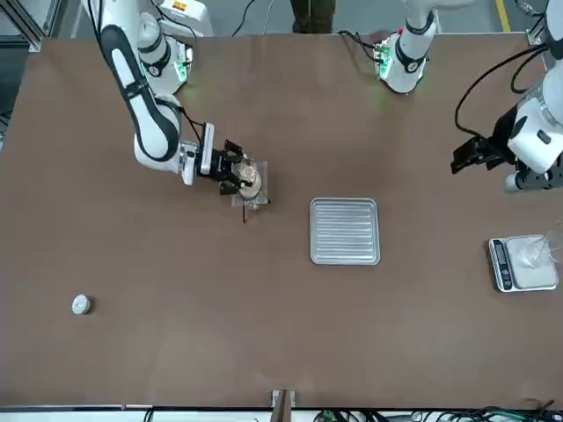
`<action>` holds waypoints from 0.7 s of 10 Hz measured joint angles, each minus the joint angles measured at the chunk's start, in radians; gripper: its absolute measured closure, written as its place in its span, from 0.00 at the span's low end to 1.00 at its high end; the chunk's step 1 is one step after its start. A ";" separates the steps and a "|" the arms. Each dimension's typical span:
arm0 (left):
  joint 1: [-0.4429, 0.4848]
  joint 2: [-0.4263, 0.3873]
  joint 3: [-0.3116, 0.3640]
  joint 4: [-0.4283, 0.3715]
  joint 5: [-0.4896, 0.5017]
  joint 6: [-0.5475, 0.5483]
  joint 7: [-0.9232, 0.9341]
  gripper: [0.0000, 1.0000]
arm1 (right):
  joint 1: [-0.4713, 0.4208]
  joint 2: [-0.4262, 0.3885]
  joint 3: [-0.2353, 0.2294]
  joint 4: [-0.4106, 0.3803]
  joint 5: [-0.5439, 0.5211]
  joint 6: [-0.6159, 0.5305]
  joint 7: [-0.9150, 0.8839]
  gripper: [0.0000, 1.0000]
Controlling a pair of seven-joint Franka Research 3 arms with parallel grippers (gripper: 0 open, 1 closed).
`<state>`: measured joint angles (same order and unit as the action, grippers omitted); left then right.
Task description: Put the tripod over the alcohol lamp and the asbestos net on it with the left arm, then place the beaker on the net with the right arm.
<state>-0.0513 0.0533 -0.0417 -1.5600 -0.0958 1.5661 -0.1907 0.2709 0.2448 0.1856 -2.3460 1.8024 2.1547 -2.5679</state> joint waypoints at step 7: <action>-0.002 0.000 -0.025 0.023 0.081 -0.065 0.030 0.01 | 0.000 0.009 0.000 0.000 0.004 0.000 -0.005 0.42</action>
<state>-0.0532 0.0529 -0.0669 -1.5373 -0.0151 1.5006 -0.1611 0.2709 0.2540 0.1857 -2.3460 1.8063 2.1548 -2.5726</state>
